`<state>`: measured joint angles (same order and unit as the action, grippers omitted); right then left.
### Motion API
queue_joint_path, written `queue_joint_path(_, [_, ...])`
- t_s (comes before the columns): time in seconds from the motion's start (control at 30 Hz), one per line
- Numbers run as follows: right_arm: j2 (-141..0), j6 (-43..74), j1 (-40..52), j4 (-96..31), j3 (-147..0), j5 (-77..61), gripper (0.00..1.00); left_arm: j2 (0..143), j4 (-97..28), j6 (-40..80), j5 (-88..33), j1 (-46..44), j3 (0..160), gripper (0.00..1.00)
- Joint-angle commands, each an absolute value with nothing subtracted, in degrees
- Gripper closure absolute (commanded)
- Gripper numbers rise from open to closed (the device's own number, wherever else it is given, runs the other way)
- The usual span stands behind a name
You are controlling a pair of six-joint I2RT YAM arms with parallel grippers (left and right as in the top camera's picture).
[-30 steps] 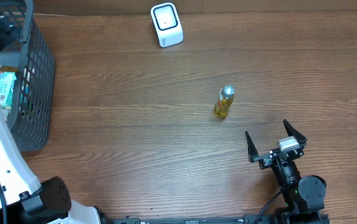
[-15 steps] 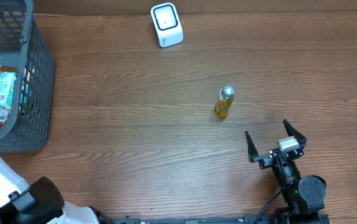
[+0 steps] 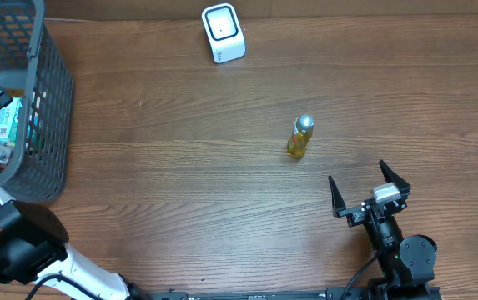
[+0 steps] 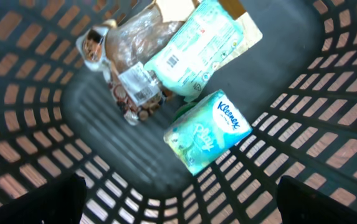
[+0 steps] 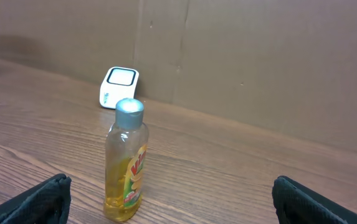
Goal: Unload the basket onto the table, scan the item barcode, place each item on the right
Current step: 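Lower the left gripper into the basket and grasp the Kleenex tissue pack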
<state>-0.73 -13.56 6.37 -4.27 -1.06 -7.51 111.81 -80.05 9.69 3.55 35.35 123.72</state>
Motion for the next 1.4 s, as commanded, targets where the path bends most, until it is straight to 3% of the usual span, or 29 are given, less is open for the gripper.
queue_joint_path(0.0, [-0.16,-13.56,6.28,-4.01,-0.45,-7.60,0.00,113.95,-79.37,-0.36,-0.16,35.66,124.16,0.00])
queue_joint_path(0.17, [-0.16,-13.56,6.28,-4.01,-0.45,-7.60,0.00,119.46,-81.23,-9.74,-8.23,35.62,124.14,0.00])
queue_joint_path(0.83, [-0.16,-13.56,6.28,-4.01,-0.45,-7.60,0.00,132.42,-83.83,-9.96,-7.53,35.73,123.83,0.00])
queue_joint_path(1.03, [-0.16,-13.56,6.31,-4.01,-0.45,-7.60,0.00,132.97,-83.59,-8.93,-7.51,35.66,123.83,0.08])
queue_joint_path(1.37, [-0.16,-13.56,6.31,-4.01,-0.45,-7.60,0.00,132.97,-83.18,-8.45,-7.51,35.66,123.83,0.36])
